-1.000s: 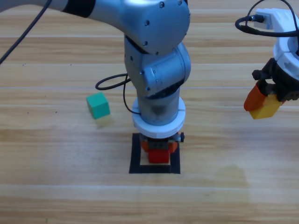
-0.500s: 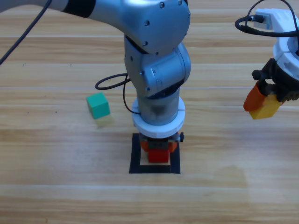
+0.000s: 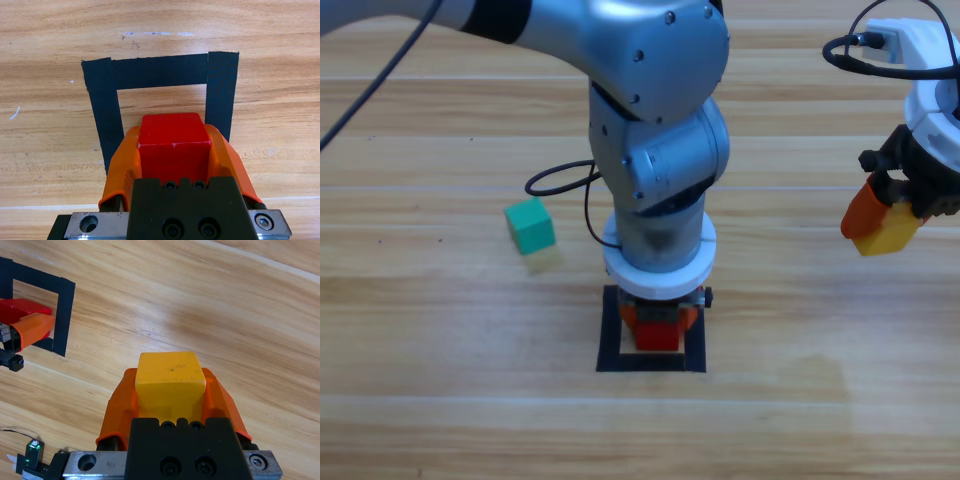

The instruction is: Stack the blocks in the rectangular block: red at the bottom, yellow in the middle, green on top

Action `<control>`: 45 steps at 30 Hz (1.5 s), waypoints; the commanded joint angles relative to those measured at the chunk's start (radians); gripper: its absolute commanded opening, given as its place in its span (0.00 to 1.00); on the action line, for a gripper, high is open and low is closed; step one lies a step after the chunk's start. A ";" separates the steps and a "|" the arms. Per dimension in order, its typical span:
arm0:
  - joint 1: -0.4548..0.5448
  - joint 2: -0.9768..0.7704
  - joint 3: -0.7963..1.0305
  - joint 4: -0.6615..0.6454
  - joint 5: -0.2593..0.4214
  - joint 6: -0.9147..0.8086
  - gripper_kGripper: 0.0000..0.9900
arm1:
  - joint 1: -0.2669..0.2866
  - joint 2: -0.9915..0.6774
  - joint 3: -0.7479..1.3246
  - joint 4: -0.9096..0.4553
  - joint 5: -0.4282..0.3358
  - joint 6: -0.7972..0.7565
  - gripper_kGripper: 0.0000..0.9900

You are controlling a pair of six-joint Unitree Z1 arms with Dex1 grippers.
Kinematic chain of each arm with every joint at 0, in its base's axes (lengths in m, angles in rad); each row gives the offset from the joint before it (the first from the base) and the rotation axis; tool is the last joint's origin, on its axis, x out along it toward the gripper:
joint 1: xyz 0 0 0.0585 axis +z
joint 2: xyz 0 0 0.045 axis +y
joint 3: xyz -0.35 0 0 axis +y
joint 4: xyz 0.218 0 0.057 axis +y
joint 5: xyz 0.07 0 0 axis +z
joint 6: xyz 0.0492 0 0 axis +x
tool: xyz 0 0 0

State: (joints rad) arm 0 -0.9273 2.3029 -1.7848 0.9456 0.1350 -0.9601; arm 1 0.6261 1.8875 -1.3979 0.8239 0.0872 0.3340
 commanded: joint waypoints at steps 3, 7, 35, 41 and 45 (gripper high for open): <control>-0.016 0.058 0.008 0.009 0.015 -0.006 0.07 | 0.007 -0.022 0.017 0.015 0.022 -0.012 0.00; -0.016 0.061 0.008 0.009 0.017 -0.008 0.09 | 0.007 -0.025 0.019 0.015 0.022 -0.013 0.00; -0.027 -0.197 -0.007 0.022 0.123 -0.088 0.97 | 0.012 -0.071 0.008 0.043 -0.009 0.049 0.00; 0.005 -0.510 0.013 0.028 0.258 -0.029 0.97 | 0.061 -0.010 -0.076 0.136 -0.058 0.158 0.00; 0.051 -0.682 0.038 0.022 0.310 0.135 0.97 | 0.139 0.079 -0.188 0.202 -0.078 0.258 0.00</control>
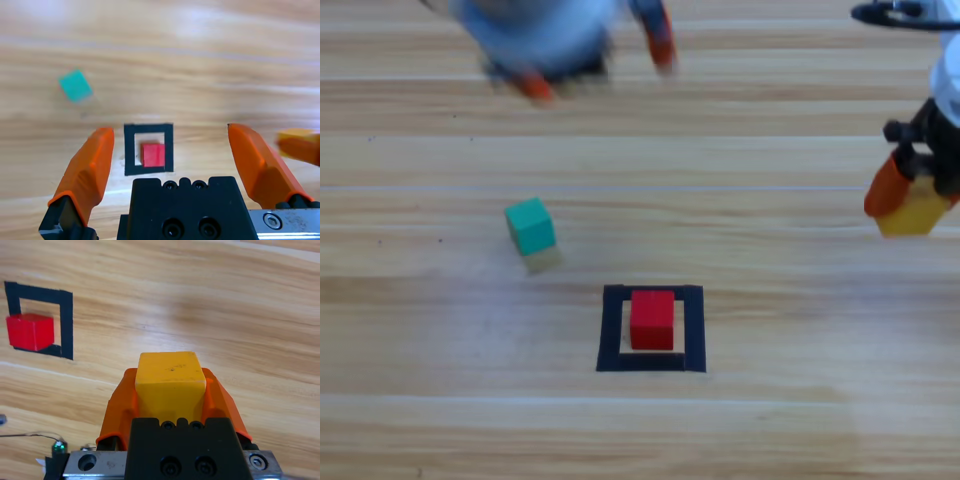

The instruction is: Stack the blocks in the rectangular block: red at the bottom, yellow in the middle, green on top

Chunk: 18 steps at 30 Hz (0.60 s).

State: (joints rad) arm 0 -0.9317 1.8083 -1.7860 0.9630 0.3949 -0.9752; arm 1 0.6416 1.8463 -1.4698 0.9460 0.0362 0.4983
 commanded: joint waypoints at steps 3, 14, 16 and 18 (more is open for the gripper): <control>0.080 -0.231 0.042 -0.006 0.048 0.274 0.97 | 0.164 0.168 -0.176 0.097 -0.027 0.141 0.00; 0.148 -0.327 0.100 -0.061 0.016 0.449 0.97 | 0.294 0.421 -0.537 0.249 -0.021 0.256 0.00; 0.149 -0.340 0.105 -0.066 0.025 0.458 0.97 | 0.311 0.458 -0.595 0.272 -0.021 0.272 0.00; 0.157 -0.350 0.106 -0.066 0.030 0.461 0.97 | 0.326 0.501 -0.662 0.306 -0.022 0.286 0.00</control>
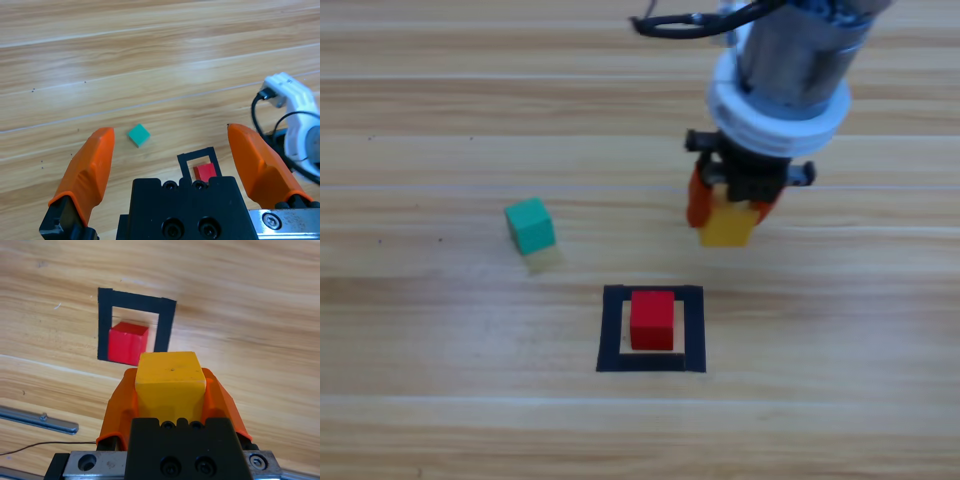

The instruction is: Stack the blocks in the rectangular block: red at the bottom, yellow in the middle, green on top

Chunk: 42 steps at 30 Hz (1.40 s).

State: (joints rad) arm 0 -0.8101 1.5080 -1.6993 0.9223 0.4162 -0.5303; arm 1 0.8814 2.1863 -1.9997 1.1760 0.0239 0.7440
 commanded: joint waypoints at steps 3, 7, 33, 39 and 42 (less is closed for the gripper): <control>0.046 -0.052 0.023 -0.025 0.009 0.018 0.97 | 0.108 0.208 -0.211 0.114 -0.010 0.049 0.00; 0.051 -0.051 0.038 -0.025 0.007 0.013 0.97 | 0.133 0.245 -0.249 0.116 -0.012 0.069 0.00; 0.055 -0.048 0.135 -0.086 -0.036 -0.050 0.97 | 0.137 0.325 -0.283 0.129 -0.058 0.159 0.00; 0.055 -0.048 0.168 -0.112 -0.043 -0.053 0.97 | 0.140 0.337 -0.283 0.129 -0.056 0.161 0.00; 0.057 -0.048 0.173 -0.117 -0.047 -0.053 0.97 | 0.146 0.340 -0.284 0.129 -0.056 0.161 0.00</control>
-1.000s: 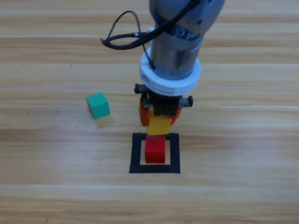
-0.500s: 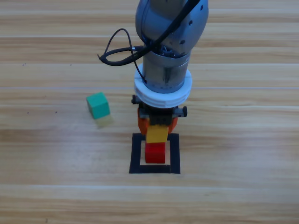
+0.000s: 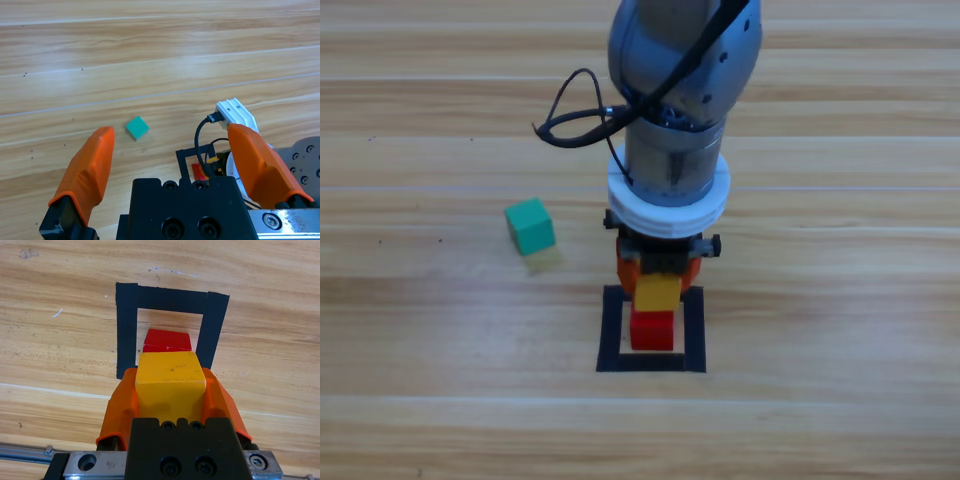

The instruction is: Stack the blocks in the rectangular block: red at the bottom, yellow in the middle, green on top

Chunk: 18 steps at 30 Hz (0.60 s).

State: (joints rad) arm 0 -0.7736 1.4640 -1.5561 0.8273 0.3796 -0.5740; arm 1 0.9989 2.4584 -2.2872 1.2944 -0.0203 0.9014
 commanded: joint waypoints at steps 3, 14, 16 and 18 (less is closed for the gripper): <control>0.020 -0.004 0.033 -0.025 -0.013 -0.009 0.97 | 0.032 0.073 0.003 0.011 -0.012 0.004 0.00; 0.023 -0.004 0.047 -0.036 -0.016 -0.010 0.97 | 0.032 0.082 0.002 0.011 -0.009 -0.001 0.00; 0.025 -0.004 0.051 -0.037 -0.018 -0.010 0.97 | 0.032 0.088 0.000 0.011 -0.009 -0.002 0.02; 0.025 -0.004 0.053 -0.039 -0.018 -0.010 0.97 | 0.032 0.099 -0.008 0.011 -0.006 -0.004 0.15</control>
State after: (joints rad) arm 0 -0.7725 1.4640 -1.5355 0.7944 0.3731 -0.5754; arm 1 1.0010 2.4715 -2.2872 1.2944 -0.0203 0.9014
